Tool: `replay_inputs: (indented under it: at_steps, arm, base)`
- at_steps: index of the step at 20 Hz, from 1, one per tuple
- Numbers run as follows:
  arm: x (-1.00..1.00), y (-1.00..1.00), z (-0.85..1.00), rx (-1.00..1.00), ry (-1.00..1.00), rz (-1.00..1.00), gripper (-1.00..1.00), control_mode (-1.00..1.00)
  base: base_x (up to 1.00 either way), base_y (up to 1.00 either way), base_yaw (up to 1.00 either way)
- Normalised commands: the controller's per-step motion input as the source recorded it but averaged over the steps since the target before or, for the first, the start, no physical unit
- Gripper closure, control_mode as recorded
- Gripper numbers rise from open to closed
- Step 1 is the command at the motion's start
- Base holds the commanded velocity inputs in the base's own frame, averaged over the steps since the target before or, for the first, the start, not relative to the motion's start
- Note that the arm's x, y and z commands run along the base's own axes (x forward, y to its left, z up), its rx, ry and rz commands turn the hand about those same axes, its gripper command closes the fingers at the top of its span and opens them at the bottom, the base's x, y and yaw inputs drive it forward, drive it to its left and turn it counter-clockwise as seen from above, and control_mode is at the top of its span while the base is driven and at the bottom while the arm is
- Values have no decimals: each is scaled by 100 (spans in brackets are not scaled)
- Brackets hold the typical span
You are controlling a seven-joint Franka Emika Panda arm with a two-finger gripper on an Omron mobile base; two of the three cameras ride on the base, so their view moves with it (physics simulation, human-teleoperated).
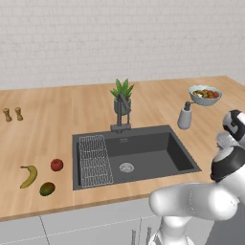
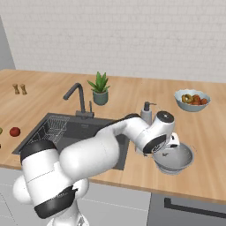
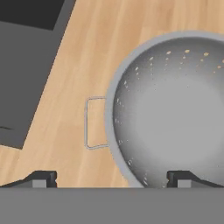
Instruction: Put the colander in the sink, put the banana, apple, mango in the colander, and turn on the sink faucet and pour water over the colander.
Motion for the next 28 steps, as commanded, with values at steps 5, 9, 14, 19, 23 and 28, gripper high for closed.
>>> replay_inputs:
  at_steps: [5, 9, 14, 19, 23, 28]
  arm:
    - [16, -37, -43, -2, 3, 0, -100, -100]
    - [23, -23, -21, 0, 3, 0, -100, -100]
    - [6, -8, -19, 0, 0, 0, -100, -100]
    - [-20, -1, -14, -1, 0, 0, -100, -100]
    - [-31, 0, 0, 0, 0, 0, -100, -100]
    - [-24, 1, 0, -1, 0, 0, -100, -100]
  base:
    - [0, 0, 0]
    - [0, 0, 0]
    - [0, 0, 0]
    - [0, 0, 0]
    - [0, 0, 0]
    - [0, 0, 0]
